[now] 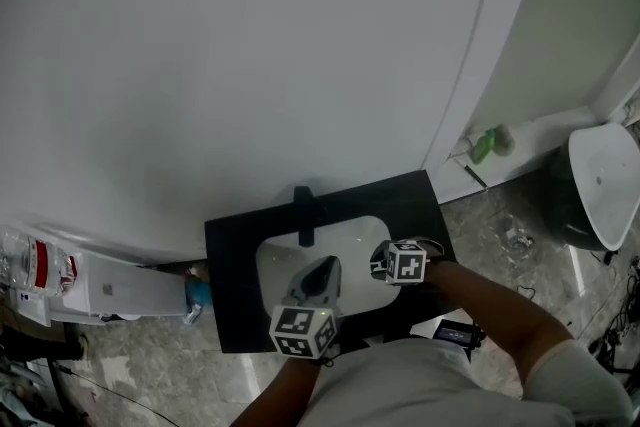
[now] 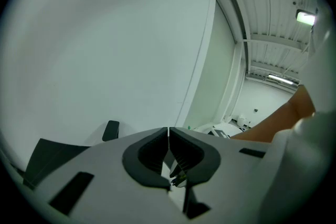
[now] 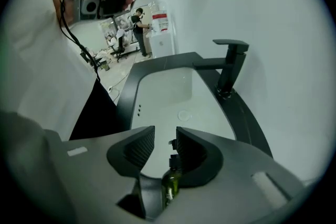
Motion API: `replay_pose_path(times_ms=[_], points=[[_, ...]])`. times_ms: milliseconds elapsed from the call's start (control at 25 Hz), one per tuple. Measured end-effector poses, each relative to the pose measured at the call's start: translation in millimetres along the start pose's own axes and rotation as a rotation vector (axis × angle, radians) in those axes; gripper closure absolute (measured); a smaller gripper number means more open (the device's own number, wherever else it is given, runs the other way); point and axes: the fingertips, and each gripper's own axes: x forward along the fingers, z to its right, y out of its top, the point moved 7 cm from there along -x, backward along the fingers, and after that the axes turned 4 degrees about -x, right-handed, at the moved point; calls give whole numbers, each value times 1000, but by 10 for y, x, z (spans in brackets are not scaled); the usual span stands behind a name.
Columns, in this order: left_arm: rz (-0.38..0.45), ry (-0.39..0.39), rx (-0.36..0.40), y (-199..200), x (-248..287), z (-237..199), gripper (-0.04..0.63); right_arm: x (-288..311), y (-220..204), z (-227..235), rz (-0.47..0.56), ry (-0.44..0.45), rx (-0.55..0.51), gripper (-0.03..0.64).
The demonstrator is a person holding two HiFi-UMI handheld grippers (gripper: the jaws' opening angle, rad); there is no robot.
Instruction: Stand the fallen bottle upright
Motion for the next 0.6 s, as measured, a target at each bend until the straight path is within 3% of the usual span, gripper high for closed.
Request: replay_pose_path(times_ms=[280, 440, 600], points=[[2, 98, -45, -57, 168, -42, 586, 433, -249, 244, -165, 150, -124, 485], [4, 150, -70, -126, 171, -97, 586, 691, -431, 308, -278, 184, -170, 479], [0, 186, -86, -167, 128, -158, 586, 877, -514, 275, -305, 218, -217, 485]])
